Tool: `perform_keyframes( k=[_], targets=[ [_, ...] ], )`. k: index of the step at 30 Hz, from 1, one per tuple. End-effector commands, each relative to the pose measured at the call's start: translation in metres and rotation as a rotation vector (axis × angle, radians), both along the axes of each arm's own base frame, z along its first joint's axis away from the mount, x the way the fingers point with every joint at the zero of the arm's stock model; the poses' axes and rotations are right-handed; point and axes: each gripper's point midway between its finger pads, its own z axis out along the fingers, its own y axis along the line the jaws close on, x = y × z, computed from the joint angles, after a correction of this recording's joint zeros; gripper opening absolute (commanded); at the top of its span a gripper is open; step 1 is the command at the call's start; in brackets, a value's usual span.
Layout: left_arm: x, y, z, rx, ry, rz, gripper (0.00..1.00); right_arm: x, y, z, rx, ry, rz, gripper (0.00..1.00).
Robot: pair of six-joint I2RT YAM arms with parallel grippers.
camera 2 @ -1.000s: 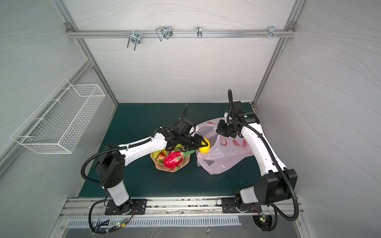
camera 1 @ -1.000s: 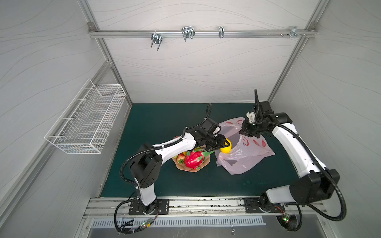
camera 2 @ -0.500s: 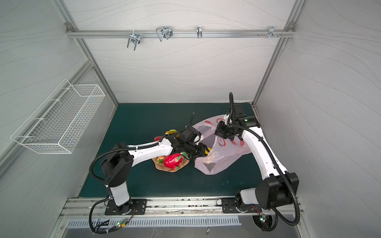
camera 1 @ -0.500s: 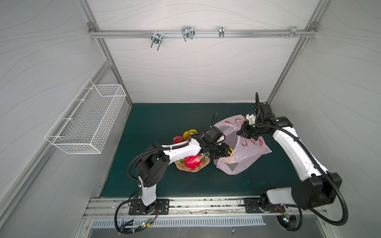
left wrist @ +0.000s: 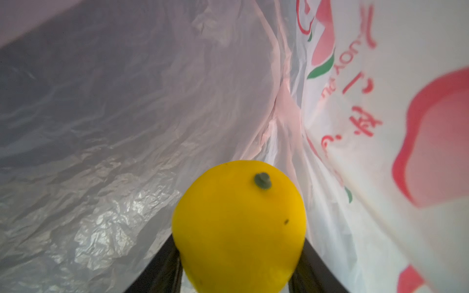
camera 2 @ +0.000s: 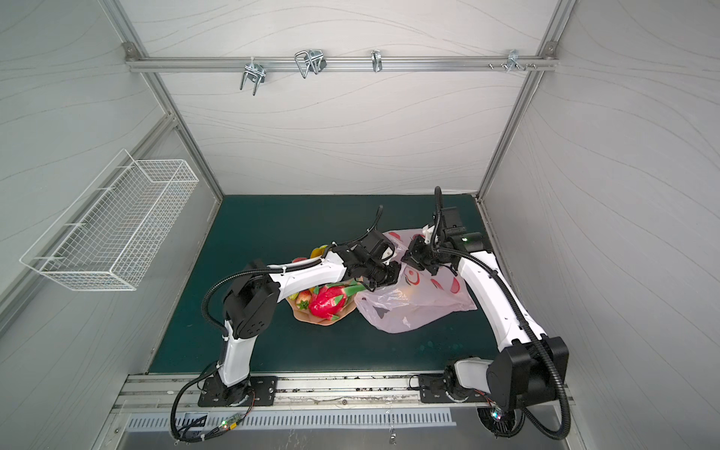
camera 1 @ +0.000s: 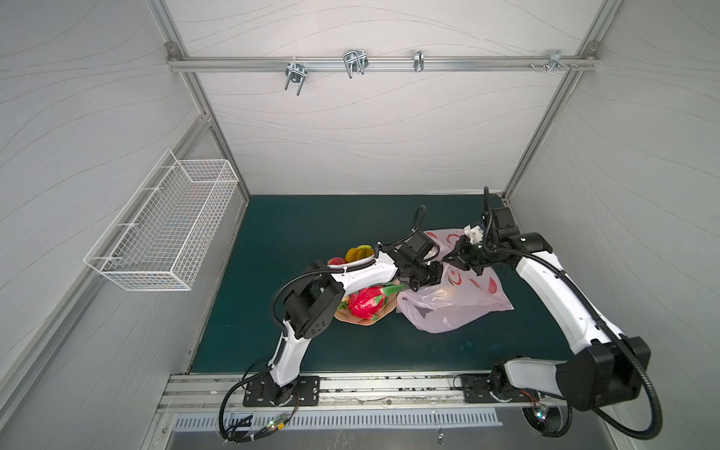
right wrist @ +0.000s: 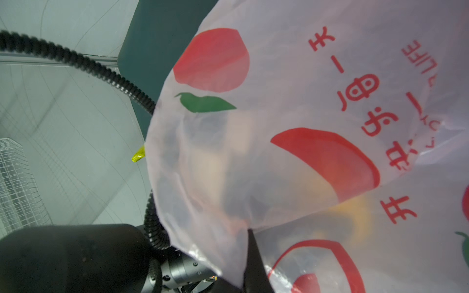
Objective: Place the fruits into the plastic bag
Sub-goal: Place the fruit in the plastic bag.
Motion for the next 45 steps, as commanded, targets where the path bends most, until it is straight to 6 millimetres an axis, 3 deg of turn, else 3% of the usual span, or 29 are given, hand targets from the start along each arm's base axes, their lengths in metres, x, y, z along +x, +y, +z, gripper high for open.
perform_keyframes(
  k=[1,5,16,25,30,34,36,40,45],
  targets=[
    [0.013,-0.013,0.006,-0.054,-0.001,0.012,0.39,-0.003,0.004,0.008,0.064,-0.002,-0.028,0.0],
    [0.008,-0.027,0.009,-0.075,-0.002,-0.024,0.4,-0.002,0.003,0.002,0.086,0.009,-0.041,0.0],
    [-0.011,-0.034,-0.018,-0.021,0.06,-0.04,0.45,0.005,-0.004,-0.005,0.149,0.01,-0.078,0.0],
    [-0.019,-0.022,-0.051,0.142,0.123,0.02,0.52,0.005,-0.006,-0.011,0.17,0.016,-0.091,0.0],
    [-0.02,-0.025,-0.039,0.133,0.128,0.025,0.7,0.006,-0.008,-0.011,0.186,0.014,-0.097,0.0],
    [-0.021,-0.027,-0.025,0.101,0.143,0.033,0.76,0.007,-0.01,-0.01,0.192,0.012,-0.103,0.0],
    [-0.022,-0.029,-0.018,0.083,0.151,0.035,0.84,0.007,-0.01,-0.01,0.2,0.016,-0.103,0.0],
    [-0.02,-0.03,-0.006,0.064,0.156,0.039,0.86,0.008,-0.012,-0.008,0.215,0.014,-0.111,0.0],
    [-0.011,-0.008,0.001,0.053,0.162,0.093,0.88,0.009,-0.015,-0.001,0.213,-0.003,-0.114,0.0]
  ],
)
